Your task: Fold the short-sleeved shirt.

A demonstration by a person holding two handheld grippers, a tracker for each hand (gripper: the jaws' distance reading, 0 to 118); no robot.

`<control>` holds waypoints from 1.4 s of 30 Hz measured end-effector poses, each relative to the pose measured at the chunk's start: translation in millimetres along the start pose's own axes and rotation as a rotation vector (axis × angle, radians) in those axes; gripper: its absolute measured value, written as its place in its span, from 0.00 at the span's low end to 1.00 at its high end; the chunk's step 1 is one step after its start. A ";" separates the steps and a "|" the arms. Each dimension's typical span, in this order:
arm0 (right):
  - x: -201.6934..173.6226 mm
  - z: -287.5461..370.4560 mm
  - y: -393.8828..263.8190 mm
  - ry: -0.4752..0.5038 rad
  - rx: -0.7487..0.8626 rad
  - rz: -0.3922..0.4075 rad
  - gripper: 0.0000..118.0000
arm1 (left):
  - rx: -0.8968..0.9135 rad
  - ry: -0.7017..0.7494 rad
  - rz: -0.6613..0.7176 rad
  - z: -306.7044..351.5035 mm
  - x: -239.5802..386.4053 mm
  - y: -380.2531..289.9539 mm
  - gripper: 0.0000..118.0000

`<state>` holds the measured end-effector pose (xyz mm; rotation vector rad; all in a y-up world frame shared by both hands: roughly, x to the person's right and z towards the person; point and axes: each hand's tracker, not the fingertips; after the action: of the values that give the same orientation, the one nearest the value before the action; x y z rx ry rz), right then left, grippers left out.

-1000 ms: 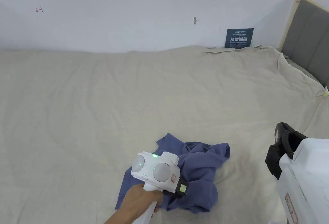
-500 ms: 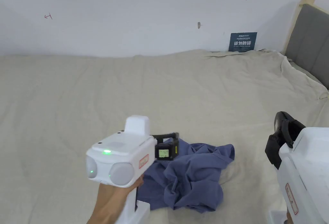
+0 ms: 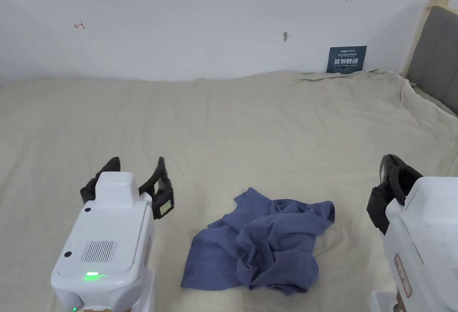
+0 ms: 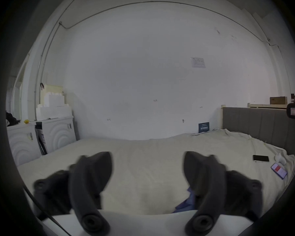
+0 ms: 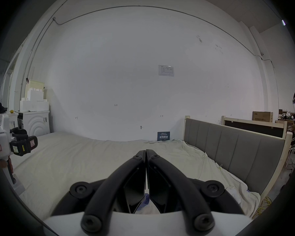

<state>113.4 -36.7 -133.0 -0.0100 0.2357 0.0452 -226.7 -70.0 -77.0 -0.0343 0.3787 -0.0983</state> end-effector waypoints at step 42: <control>-6.4 -21.6 -24.7 0.019 -0.085 -0.025 0.00 | -0.997 -0.258 0.201 -87.4 36.7 -130.1 0.44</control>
<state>103.3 -62.0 -152.4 -0.0978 0.2525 0.0301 -236.8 -204.5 -164.9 -0.9825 0.1401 0.3007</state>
